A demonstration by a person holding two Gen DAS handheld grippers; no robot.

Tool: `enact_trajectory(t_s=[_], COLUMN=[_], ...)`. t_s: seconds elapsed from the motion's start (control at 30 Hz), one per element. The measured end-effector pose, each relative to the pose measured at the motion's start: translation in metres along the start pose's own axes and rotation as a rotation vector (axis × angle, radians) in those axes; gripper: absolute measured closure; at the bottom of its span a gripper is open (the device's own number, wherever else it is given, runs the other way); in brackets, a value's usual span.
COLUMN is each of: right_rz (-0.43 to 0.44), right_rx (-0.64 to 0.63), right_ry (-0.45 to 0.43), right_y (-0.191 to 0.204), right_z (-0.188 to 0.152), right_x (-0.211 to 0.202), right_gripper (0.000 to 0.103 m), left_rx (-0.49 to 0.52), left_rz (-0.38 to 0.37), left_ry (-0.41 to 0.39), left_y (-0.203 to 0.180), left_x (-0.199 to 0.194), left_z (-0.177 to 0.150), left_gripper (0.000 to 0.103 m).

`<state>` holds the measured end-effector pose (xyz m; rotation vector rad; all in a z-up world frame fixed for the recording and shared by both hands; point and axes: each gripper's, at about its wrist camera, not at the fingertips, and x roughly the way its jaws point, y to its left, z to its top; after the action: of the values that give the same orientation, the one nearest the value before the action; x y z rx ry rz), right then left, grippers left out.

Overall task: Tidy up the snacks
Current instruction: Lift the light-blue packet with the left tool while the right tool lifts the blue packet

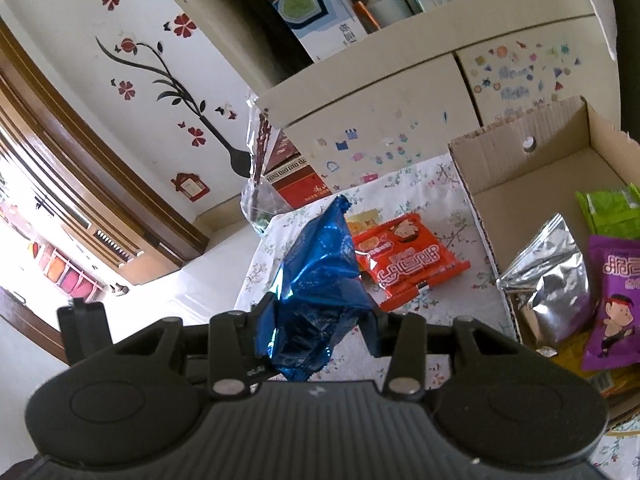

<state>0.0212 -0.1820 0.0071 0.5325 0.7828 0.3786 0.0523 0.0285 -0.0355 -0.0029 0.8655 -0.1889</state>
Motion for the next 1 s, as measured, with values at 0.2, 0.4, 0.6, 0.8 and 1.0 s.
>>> enact_trajectory(t_s=[0.2, 0.4, 0.6, 0.8, 1.0], right_rz=[0.004, 0.005, 0.016, 0.010, -0.014], right_rx=[0.004, -0.020, -0.013, 0.011, 0.052], right_ry=[-0.016, -0.051, -0.073, -0.095, -0.103], right_y=[0.002, 0.008, 0.009, 0.004, -0.006], right_z=[0.002, 0.005, 0.008, 0.010, 0.008], right_x=[-0.008, -0.017, -0.026, -0.034, -0.038], right_gripper=[0.059, 0.059, 0.059, 0.059, 0.059], left_rx=[-0.016, -0.031, -0.060, -0.115, -0.121], left_rz=[0.022, 0.031, 0.054, 0.053, 0.052], left_ry=[-0.041, -0.093, -0.144, -0.164, -0.168], left_y=[-0.001, -0.007, -0.013, -0.013, -0.018], left_x=[-0.022, -0.052, -0.075, -0.091, -0.103], left_z=[0.003, -0.001, -0.011, -0.028, -0.045], left_gripper=[0.035, 0.035, 0.035, 0.035, 0.035])
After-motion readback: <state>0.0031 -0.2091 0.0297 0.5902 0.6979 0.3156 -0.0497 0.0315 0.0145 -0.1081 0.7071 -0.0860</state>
